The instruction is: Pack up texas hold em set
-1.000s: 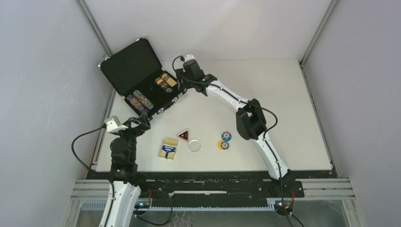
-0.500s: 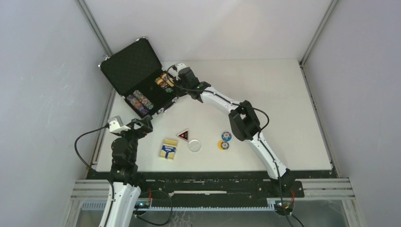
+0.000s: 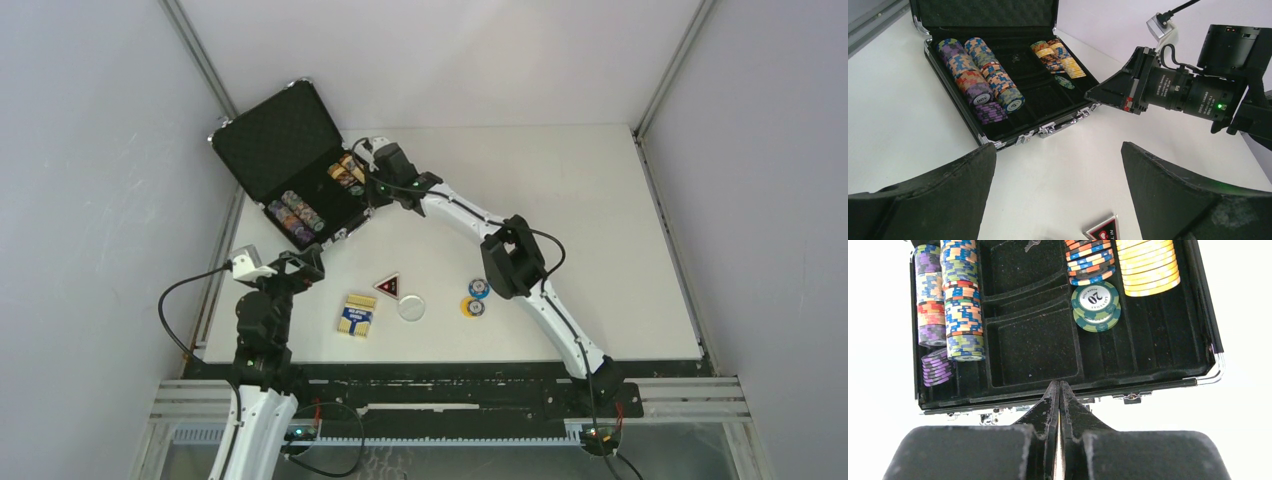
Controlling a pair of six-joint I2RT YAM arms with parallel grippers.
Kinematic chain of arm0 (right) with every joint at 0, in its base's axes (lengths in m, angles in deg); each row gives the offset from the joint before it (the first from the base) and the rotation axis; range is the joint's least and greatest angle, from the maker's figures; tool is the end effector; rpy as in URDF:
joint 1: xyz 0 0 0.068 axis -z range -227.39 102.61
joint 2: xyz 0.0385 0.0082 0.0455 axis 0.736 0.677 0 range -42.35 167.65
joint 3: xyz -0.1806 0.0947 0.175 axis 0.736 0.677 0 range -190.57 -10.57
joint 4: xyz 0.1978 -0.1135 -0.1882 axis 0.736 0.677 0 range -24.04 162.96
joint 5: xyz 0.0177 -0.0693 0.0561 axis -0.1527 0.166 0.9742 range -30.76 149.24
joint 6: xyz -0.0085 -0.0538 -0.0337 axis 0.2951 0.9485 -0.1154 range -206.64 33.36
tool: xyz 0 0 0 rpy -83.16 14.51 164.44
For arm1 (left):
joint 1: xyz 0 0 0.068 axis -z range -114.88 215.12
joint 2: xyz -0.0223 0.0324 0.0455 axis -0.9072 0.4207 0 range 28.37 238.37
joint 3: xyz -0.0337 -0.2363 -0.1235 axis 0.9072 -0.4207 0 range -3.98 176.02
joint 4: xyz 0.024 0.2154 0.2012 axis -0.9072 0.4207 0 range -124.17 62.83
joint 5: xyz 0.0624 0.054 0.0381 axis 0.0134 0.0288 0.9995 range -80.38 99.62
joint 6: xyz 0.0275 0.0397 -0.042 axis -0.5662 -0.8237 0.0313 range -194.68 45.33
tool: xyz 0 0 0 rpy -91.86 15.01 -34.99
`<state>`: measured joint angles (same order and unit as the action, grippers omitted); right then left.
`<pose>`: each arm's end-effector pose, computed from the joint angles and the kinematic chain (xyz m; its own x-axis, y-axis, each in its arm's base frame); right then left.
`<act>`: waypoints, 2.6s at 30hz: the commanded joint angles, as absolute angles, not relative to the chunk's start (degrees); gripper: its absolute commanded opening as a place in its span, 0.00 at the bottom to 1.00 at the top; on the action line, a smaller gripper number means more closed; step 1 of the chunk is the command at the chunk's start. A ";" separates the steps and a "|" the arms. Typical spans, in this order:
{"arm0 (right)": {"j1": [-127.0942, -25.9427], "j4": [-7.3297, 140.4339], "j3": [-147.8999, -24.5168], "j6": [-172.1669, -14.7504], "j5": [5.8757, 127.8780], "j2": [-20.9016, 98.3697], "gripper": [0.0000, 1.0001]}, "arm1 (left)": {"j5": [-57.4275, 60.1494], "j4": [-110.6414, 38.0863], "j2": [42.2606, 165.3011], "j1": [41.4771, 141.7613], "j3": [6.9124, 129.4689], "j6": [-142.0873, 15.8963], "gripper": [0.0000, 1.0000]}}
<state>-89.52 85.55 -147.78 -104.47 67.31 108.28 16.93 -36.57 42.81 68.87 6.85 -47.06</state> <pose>0.4679 0.4325 0.1668 -0.6147 -0.1473 -0.7749 -0.5917 0.7357 0.3296 0.1761 -0.0052 0.2178 0.0100 -0.4615 -0.8871 -0.0648 0.8850 -0.4611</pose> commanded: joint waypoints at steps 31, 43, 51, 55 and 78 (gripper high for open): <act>-81.75 45.89 -61.04 -107.07 64.06 50.60 0.53 | 10.46 -40.17 113.33 73.32 55.19 -48.56 0.84; -75.28 49.65 -55.21 -110.64 64.14 45.66 0.54 | 11.17 -23.87 143.03 80.51 88.26 -45.28 0.81; -75.64 50.91 -51.38 -111.16 62.61 42.61 0.54 | 11.99 -20.32 151.13 81.18 95.31 -44.89 0.81; -75.79 51.62 -50.74 -110.58 61.60 42.37 0.54 | 11.42 -20.55 152.77 81.32 95.34 -43.85 0.81; -77.23 50.90 -47.96 -112.57 60.86 40.41 0.53 | -1.24 -18.94 160.25 92.22 98.44 -44.47 0.67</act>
